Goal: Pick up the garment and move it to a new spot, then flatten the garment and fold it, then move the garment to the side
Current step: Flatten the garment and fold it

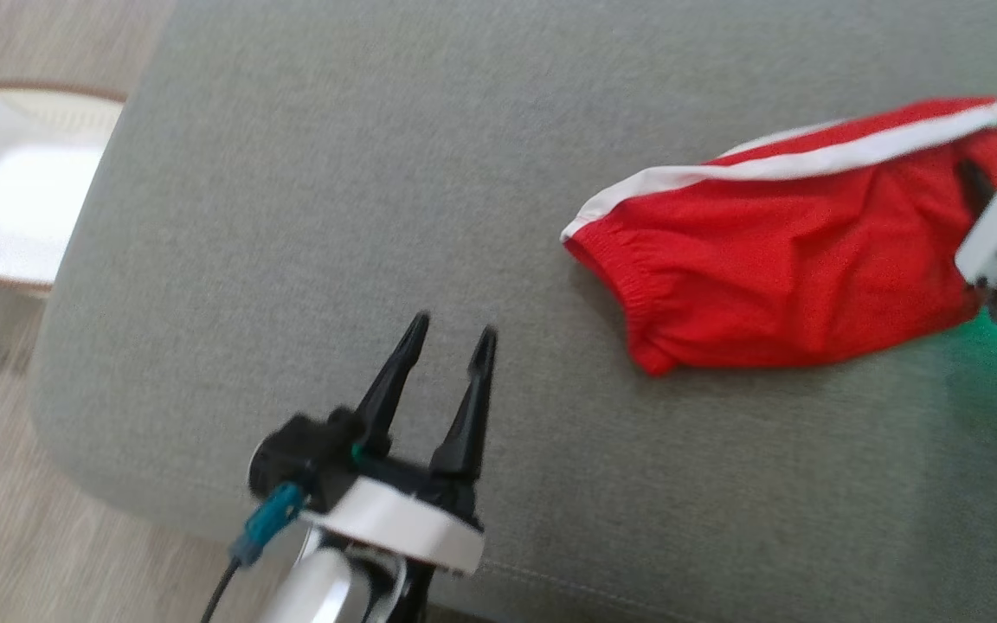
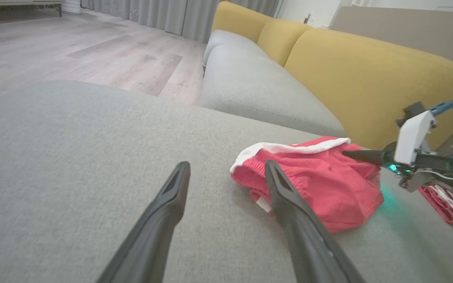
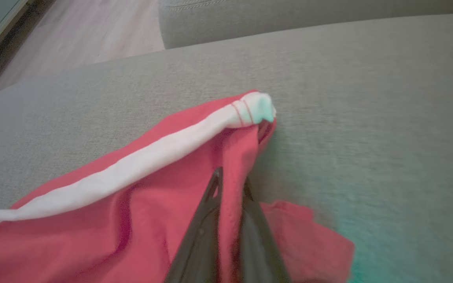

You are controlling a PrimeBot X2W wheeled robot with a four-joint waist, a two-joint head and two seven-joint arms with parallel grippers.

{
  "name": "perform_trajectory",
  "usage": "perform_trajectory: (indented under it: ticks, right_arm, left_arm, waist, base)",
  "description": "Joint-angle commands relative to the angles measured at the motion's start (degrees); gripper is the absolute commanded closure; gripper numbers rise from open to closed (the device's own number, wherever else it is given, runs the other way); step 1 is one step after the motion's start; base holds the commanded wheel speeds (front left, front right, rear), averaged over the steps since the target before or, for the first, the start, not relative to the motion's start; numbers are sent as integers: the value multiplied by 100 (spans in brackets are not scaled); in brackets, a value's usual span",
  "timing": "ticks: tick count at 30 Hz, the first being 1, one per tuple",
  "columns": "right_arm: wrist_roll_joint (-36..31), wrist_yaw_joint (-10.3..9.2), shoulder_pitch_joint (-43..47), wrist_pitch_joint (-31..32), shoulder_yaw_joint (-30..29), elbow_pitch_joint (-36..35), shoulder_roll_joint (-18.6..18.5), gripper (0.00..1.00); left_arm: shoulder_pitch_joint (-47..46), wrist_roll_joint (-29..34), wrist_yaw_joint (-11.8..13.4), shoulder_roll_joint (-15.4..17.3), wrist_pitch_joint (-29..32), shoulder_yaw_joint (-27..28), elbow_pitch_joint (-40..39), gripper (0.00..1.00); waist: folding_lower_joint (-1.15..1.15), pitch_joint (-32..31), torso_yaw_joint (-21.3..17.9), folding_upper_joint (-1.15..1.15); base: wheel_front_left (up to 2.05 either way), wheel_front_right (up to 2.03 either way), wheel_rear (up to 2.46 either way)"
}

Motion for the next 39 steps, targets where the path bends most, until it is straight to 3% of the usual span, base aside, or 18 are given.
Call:
perform_trajectory:
  ticks: [1,10,14,18,22,27,36,37,39]
  right_arm:
    - [91,-4,57,-89,67,-265,-91,100]
    - [296,-4,554,-546,-588,-472,-717,100]
    - [333,-4,658,-537,-583,-795,-757,100]
    - [437,-4,832,-446,-100,-1362,-591,100]
    - [594,-4,955,-287,818,-1926,-349,100]
    - [528,-4,1069,-140,1789,-2081,9,100]
    - [179,-4,1002,-404,2096,-1558,622,100]
    - [139,-4,996,-434,2121,-1539,637,97]
    - [19,-4,982,-527,2191,-1515,642,44]
  left_arm:
    - [100,81,-24,1,-45,239,-120,0]
    - [498,244,-165,1,-45,622,-58,0]
    - [597,209,-165,1,-45,638,-89,0]
    - [658,172,-144,1,-45,616,-90,0]
    - [631,143,-127,1,-45,571,-94,0]
    - [515,105,-118,1,-45,525,-53,0]
    - [517,19,-55,1,-45,492,55,0]
    - [528,14,-52,1,-45,496,62,0]
    - [549,11,-43,1,-45,507,76,0]
  waist:
    - [0,-239,-200,0]
    - [0,-660,-520,0]
    - [0,-684,-569,0]
    - [0,-668,-614,0]
    - [0,-621,-640,0]
    - [0,-579,-604,0]
    - [0,-645,-448,0]
    - [0,-655,-447,0]
    - [0,-678,-458,0]
  base:
    - [0,0,0]
    - [0,0,0]
    - [0,0,0]
    - [0,0,0]
    - [0,0,0]
    - [0,0,0]
    - [0,0,0]
    - [0,0,0]
    - [0,0,0]
